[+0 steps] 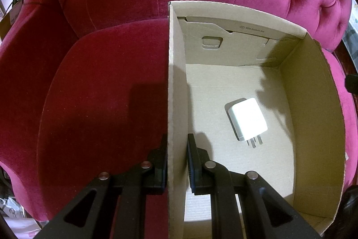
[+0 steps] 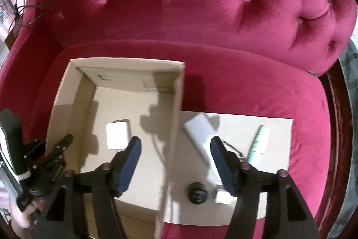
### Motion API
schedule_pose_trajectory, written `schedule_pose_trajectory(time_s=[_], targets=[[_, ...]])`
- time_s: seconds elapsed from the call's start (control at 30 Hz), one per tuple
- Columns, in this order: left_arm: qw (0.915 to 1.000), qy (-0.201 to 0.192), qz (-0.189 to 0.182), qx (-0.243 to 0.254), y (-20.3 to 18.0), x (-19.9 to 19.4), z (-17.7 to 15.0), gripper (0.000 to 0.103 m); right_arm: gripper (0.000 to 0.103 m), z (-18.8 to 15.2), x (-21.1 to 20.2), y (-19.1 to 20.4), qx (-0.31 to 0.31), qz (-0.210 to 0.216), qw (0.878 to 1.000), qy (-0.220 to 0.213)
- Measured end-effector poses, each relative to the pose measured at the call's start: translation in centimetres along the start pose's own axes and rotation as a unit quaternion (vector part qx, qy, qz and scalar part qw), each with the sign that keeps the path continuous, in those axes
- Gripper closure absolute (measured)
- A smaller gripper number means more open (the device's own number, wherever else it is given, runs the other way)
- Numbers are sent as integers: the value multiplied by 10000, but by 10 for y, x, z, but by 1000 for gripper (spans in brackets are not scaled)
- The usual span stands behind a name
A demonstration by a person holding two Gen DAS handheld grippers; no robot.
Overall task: Organize rigid objects
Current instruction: 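Withdraw the right gripper from the box toward the light-blue bottle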
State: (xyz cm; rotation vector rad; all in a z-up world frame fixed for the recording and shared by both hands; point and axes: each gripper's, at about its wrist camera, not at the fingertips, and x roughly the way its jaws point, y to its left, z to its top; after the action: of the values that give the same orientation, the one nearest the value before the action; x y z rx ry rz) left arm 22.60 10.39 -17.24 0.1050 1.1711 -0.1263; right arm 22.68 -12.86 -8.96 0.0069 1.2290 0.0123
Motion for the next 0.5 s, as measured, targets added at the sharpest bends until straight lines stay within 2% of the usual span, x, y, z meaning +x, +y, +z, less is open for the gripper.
schedule_pose_trajectory(time_s=[0.13, 0.2, 0.27, 0.5], targets=[[10000, 2, 5, 3, 0, 1, 0, 88, 30, -3, -2, -25, 153, -137, 9998, 41], [10000, 3, -3, -6, 0, 1, 0, 88, 25, -5, 0, -38, 242, -212, 9995, 55], [10000, 9, -1, 5, 0, 1, 0, 88, 16, -9, 0, -50, 329, -258, 9991, 56], [10000, 8, 5, 5, 0, 0, 0, 88, 7, -19, 10, -83, 608, -352, 9974, 170]])
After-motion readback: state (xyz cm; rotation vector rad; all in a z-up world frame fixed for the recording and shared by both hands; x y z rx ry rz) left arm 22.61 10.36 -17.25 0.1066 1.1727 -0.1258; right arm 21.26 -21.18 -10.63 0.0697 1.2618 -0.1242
